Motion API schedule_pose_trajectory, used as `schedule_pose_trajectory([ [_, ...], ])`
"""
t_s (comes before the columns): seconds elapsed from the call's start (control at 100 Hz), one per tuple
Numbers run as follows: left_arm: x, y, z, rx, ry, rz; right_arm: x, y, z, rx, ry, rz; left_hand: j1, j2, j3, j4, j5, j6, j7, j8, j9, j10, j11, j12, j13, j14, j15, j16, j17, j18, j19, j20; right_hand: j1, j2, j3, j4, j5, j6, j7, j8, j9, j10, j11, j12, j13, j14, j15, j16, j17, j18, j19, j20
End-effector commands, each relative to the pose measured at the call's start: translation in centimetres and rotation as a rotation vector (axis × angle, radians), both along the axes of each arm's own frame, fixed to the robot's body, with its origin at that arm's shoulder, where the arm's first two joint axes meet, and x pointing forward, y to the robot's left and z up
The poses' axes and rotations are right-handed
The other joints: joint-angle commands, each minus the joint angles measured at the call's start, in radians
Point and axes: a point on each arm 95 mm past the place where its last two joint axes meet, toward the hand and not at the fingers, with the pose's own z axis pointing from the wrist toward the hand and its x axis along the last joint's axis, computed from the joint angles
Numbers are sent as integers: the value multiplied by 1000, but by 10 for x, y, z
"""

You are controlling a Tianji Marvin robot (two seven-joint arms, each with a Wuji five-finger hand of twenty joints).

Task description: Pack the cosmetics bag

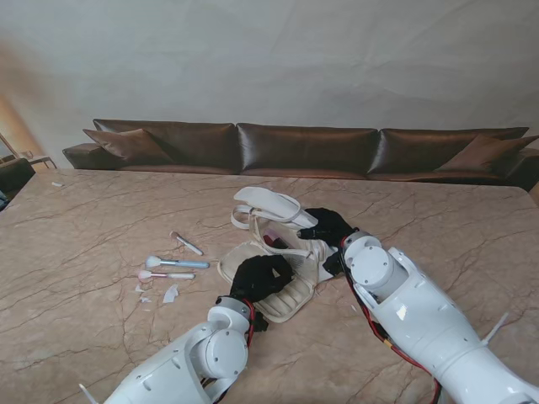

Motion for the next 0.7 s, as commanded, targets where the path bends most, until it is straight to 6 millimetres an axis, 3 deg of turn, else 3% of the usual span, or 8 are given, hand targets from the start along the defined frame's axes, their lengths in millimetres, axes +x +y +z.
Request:
schedule_pose_trajectory([
  [0.0,-1,-10,-3,-20,24,3,-8,15,-6,25,16,26,-41,35,33,44,-24,41,-91,25,-65,17,-24,-11,-55,14,-24,-10,-40,5,-15,21,79,69,34,12,58,-148,80,17,28,-30,40,9,79,-55,41,5,15,-16,33,0],
  [0.09,1,-14,-5,-41,29,23,-9,15,-7,29,19,27,-62,63,71,70,-55,87,-189,16,-133,32,-45,-22,-109,16,-48,-19,-73,1,-36,24,79,68,34,12,57,-148,79,17,29,-29,40,9,79,-54,41,5,15,-16,33,0],
  [0.31,2,-24,-5,-124,62,50,-10,17,-11,50,26,13,-92,112,130,139,-160,118,-301,50,-248,25,-52,-21,-189,1,-82,-32,-130,-20,-82,24,80,68,34,13,56,-148,78,16,28,-29,41,10,78,-54,40,5,13,-15,33,0],
  [0.57,2,-32,-5,-215,77,76,-10,22,-16,58,23,6,-97,73,149,137,-185,86,-253,98,-272,-5,-30,0,-239,-9,-108,-37,-176,-34,-130,20,80,69,33,13,57,-147,78,17,27,-29,40,10,76,-52,40,5,12,-12,33,0],
  [0.69,1,-34,-5,-251,77,94,-10,23,-19,54,20,1,-110,36,107,101,-175,63,-162,132,-264,-12,-12,19,-241,-6,-100,-27,-183,-28,-138,33,80,68,33,14,58,-148,78,18,27,-29,40,10,76,-52,40,5,12,-12,33,0],
])
